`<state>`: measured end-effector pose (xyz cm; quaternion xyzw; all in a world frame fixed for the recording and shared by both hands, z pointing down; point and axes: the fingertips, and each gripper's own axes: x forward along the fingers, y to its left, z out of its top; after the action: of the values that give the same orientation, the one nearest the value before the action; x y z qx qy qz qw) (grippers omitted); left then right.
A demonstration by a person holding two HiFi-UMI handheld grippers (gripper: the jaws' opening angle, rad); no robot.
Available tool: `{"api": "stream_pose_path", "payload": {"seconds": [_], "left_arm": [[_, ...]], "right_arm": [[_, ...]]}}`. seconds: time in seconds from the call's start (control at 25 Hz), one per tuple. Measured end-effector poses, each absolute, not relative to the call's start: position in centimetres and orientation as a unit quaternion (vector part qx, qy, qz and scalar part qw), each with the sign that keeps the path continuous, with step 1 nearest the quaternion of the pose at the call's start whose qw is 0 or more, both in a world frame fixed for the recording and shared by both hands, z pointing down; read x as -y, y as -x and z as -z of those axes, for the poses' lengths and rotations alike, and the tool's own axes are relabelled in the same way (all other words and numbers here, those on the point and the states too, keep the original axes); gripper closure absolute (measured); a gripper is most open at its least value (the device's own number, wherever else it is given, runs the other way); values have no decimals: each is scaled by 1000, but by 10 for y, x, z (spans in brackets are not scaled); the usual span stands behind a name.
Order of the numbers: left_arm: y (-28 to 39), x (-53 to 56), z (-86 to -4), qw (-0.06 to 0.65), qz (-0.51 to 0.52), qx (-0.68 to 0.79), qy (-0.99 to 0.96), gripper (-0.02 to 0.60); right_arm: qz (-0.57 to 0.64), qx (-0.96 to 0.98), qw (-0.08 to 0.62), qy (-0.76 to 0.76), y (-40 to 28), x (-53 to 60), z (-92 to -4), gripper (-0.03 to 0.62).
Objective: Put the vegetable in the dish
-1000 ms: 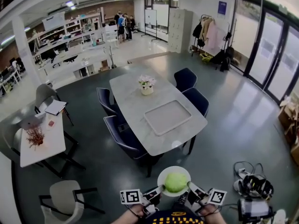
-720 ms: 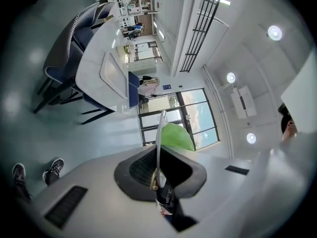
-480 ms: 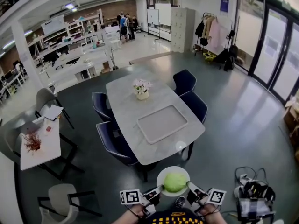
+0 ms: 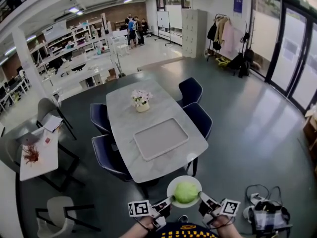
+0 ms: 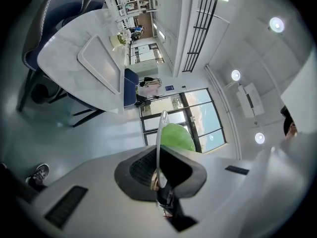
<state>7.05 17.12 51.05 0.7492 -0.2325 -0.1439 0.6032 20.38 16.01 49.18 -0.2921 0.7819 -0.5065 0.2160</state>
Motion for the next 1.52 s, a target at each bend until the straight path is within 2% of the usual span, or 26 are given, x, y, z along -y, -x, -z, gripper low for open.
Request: {"api": "stream_pose_path", "payload": {"seconds": [0.16,0.4,0.76,1.28,1.44,1.52], "left_arm": [[-97,-165,-507,623,168,224,-730,571],[-102,-151,-514,625,164,241,-724,571],[-108,-103,-518,631,175,240,-717,571],[-105,7,-520,642,187,224,-709,571],[-87,36,-528,612,158,259,-731,571],[-81,46,-528,620,171,260,-720,571]], "right_arm": [[516,-775,212,296,-228,-150,-497,580],[535,-768,239,257,-230,-135,-497,580],[538,-768,196,286,-240,-84,-516,580],[543,-768,171,294,-232,24,-517,580],[545,-770,166,286,-222,57,-513,580],[545,-776,166,272,-213,72,-510,580]]}}
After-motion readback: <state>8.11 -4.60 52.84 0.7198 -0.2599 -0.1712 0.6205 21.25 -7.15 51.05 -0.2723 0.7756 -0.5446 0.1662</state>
